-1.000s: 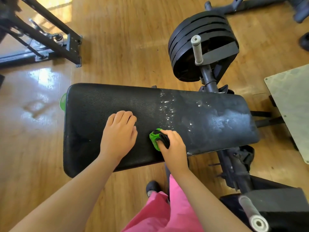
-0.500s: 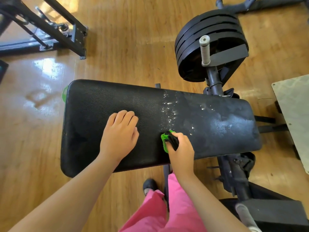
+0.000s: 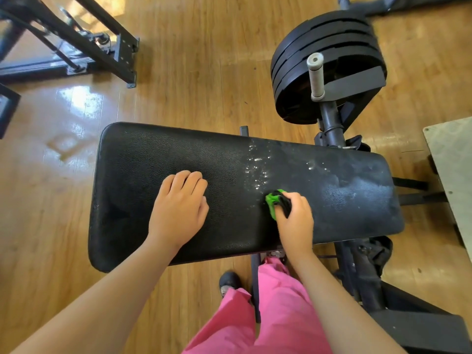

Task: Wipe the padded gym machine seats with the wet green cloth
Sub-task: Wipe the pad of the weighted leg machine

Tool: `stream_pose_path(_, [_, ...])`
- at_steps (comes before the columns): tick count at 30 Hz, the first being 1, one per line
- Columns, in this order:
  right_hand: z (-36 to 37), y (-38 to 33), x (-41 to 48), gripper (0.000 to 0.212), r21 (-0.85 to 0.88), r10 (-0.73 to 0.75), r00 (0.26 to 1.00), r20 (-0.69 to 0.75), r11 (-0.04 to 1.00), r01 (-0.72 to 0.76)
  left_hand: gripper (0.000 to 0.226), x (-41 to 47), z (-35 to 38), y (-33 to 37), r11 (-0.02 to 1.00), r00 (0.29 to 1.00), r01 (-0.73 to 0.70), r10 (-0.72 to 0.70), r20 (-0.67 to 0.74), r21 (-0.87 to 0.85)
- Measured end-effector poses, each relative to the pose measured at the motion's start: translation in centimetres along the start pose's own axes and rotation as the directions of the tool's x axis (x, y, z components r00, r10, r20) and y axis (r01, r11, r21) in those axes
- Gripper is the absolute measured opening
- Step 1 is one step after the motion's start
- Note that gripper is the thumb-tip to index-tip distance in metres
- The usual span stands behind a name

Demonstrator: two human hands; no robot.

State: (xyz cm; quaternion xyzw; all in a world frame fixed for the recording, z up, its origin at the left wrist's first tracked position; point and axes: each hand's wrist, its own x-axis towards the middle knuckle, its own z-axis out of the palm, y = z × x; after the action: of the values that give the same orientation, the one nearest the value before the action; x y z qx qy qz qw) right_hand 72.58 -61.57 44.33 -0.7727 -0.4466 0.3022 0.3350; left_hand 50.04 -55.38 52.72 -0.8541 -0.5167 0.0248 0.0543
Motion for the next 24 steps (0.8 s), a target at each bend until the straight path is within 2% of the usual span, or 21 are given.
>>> stream_pose_path(5, [-0.4, 0.6, -0.1, 0.026, -0.044, 0.065, 0.998, 0.0, 0.997, -0.065, 0.031, 0.1, 0.1, 0.0, 1.0, 1.0, 0.004, -0.004, 0.007, 0.008])
stream_pose_path(12, [3.2, -5.4, -2.1, 0.028, 0.082, -0.209, 0.969, 0.131, 0.976, 0.2, 0.031, 0.2, -0.1, 0.2, 1.0, 1.0, 0.011, -0.011, 0.026, 0.008])
stream_pose_path(17, [2.4, -3.4, -0.4, 0.03, 0.078, -0.285, 0.938, 0.198, 0.958, 0.275, 0.032, 0.2, 0.0, 0.1, 1.0, 0.999, 0.014, -0.015, 0.033, 0.014])
stream_pose_path(24, [1.2, -1.4, 1.5, 0.032, -0.013, -0.229, 0.966, 0.12, 0.973, 0.232, 0.035, 0.1, 0.1, 0.1, 1.0, 0.999, 0.013, -0.014, 0.047, 0.018])
